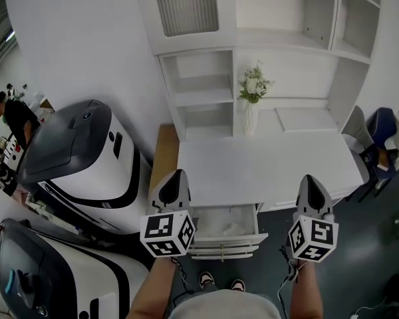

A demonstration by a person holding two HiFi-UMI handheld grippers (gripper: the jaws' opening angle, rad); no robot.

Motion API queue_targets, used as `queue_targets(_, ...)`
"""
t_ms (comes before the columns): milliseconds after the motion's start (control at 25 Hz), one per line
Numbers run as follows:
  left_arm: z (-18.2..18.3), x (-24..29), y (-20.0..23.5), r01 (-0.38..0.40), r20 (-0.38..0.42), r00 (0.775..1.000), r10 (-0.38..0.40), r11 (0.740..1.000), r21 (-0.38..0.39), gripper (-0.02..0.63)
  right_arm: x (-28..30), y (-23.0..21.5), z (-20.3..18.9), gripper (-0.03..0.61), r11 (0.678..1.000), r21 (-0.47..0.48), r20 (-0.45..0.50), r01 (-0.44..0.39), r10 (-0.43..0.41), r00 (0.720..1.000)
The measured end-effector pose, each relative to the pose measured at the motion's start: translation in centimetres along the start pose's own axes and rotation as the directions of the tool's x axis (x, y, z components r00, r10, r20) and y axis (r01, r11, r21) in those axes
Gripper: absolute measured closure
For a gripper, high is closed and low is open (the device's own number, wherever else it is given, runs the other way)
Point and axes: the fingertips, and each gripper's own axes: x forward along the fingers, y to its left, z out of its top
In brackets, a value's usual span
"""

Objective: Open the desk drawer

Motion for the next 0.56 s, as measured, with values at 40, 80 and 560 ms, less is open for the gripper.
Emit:
queue_targets(40,-0.09,0.02,0.02,0.0,-0.002,1.0,0.0,1.0,-0.004,0.597,-0.01,0.02,0.05,0.574,1.0,-0.002,-0.002,-0.001,0.001,1.0)
queue_targets(80,-0.16,0.04,0.03,0.001,-0.004,1.0,-0.001,1.0,-0.008,0.597,-0.02,0.05,0.13,0.575,1.0,-0.005,-0.003,-0.002,0.002,1.0)
queue_targets(560,-0.69,0.08,-0.08,0.01,-0.015,1.0,-0.011,1.0,-0.014,0.597,-0.24,0.52,0.19,0.575,1.0,-0.023,-0.015,-0.013,0.013,1.0)
